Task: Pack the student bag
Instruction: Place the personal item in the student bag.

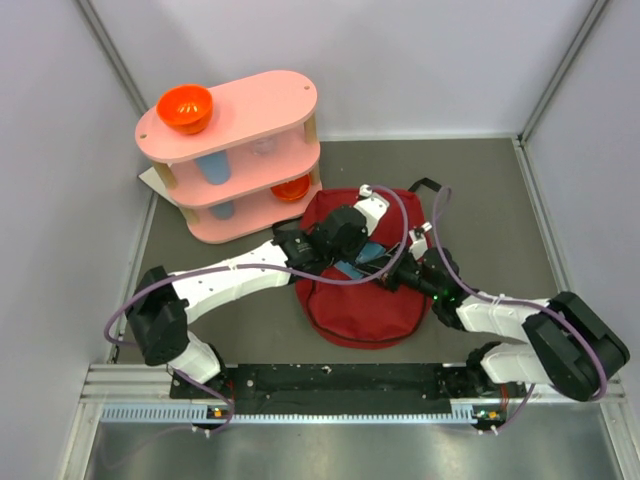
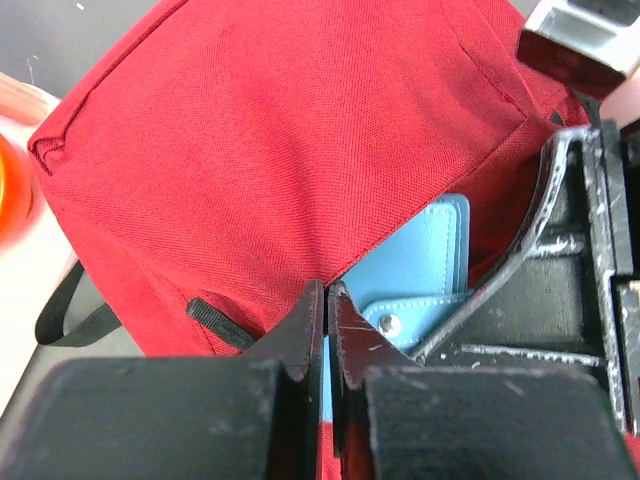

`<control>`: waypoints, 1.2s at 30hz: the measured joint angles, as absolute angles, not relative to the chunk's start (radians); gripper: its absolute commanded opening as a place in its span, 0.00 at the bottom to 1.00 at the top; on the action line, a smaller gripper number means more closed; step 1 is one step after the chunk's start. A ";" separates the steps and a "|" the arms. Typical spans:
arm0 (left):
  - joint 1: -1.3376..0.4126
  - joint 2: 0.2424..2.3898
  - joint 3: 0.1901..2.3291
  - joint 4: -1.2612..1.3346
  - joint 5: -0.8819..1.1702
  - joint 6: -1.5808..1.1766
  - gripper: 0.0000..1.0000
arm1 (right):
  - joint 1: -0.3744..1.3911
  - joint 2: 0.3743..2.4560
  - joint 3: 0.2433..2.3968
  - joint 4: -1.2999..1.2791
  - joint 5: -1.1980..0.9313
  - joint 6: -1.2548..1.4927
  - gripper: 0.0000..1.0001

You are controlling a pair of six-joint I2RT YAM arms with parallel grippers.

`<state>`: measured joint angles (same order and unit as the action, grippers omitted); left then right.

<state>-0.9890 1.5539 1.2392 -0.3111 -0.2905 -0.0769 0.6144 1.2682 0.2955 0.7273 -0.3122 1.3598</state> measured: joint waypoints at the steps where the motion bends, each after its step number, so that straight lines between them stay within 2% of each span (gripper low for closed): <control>1: -0.989 1.551 1.234 -0.308 -0.288 -0.077 0.00 | 0.609 1.269 0.296 0.735 -0.313 1.365 0.00; 13: -0.990 1.529 1.220 -0.286 -0.181 -0.084 0.00 | 0.561 1.074 0.296 0.599 -0.209 1.339 0.00; 20: -1.005 1.547 1.299 -0.324 -0.155 -0.137 0.00 | 0.517 1.038 0.296 0.544 -0.171 1.305 0.00; 25: -1.016 1.547 1.308 -0.326 -0.133 -0.165 0.00 | 0.514 1.051 0.300 0.564 -0.131 1.275 0.00; 36: -1.017 1.547 1.311 -0.347 -0.126 -0.181 0.00 | 0.554 1.238 0.386 0.701 -0.073 1.239 0.00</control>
